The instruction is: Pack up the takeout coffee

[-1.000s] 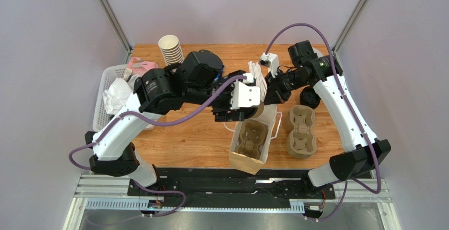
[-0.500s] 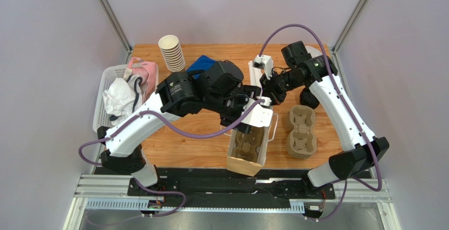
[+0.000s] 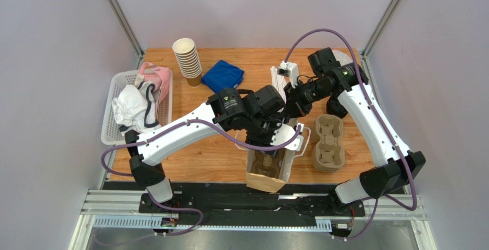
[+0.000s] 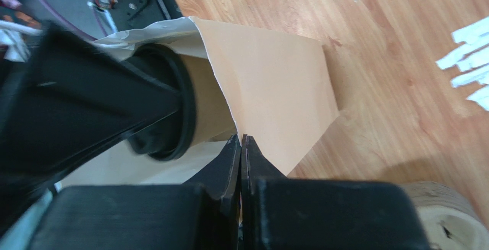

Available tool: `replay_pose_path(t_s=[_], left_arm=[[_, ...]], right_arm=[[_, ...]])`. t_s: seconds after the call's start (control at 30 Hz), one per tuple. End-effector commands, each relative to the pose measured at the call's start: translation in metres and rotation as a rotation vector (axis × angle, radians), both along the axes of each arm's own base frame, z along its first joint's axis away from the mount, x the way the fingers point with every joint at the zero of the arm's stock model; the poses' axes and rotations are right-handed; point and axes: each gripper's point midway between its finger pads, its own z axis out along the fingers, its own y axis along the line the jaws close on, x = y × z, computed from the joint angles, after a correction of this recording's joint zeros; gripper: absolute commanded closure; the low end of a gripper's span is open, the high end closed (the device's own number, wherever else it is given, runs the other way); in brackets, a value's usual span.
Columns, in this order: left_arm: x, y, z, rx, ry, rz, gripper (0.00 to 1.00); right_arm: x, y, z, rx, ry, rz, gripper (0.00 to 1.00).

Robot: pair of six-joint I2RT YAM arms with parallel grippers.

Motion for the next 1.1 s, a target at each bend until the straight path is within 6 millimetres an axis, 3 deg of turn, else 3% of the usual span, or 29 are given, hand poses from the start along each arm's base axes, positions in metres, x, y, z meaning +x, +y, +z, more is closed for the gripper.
replay_pose_path(t_s=[0.0, 0.03, 0.17, 0.37, 0.53, 0.6, 0.8, 0.93, 1.03, 1.07], left_arm=[[-0.005, 0.006, -0.007, 0.01, 0.001, -0.018, 0.7], [-0.006, 0.008, -0.008, 0.012, 0.001, -0.028, 0.7], [-0.018, 0.014, -0.008, -0.009, 0.016, -0.096, 0.71], [-0.036, 0.019, 0.002, -0.046, 0.044, -0.196, 0.71], [-0.041, 0.017, 0.005, -0.06, 0.039, -0.249, 0.71], [-0.041, 0.017, 0.002, -0.048, 0.041, -0.257, 0.71], [-0.043, 0.017, -0.001, -0.037, 0.058, -0.253, 0.71], [-0.044, 0.02, -0.003, -0.027, 0.069, -0.249, 0.71], [-0.044, 0.021, -0.006, -0.018, 0.072, -0.241, 0.71], [-0.042, 0.022, -0.007, -0.012, 0.066, -0.233, 0.71]], right_arm=[[-0.036, -0.003, 0.015, 0.1, 0.13, -0.015, 0.94], [-0.04, -0.005, 0.016, 0.103, 0.133, -0.016, 0.88], [-0.034, -0.028, 0.01, 0.035, 0.083, -0.054, 0.37], [0.004, -0.032, 0.038, 0.011, -0.165, 0.019, 0.09], [0.037, -0.013, 0.06, 0.026, -0.285, 0.114, 0.07], [0.045, -0.003, 0.054, 0.009, -0.284, 0.156, 0.08], [0.052, 0.036, 0.045, 0.004, -0.319, 0.278, 0.11], [0.043, 0.06, 0.033, -0.014, -0.351, 0.397, 0.14], [0.043, 0.069, 0.022, -0.053, -0.363, 0.44, 0.2], [0.045, 0.069, 0.017, -0.078, -0.363, 0.443, 0.26]])
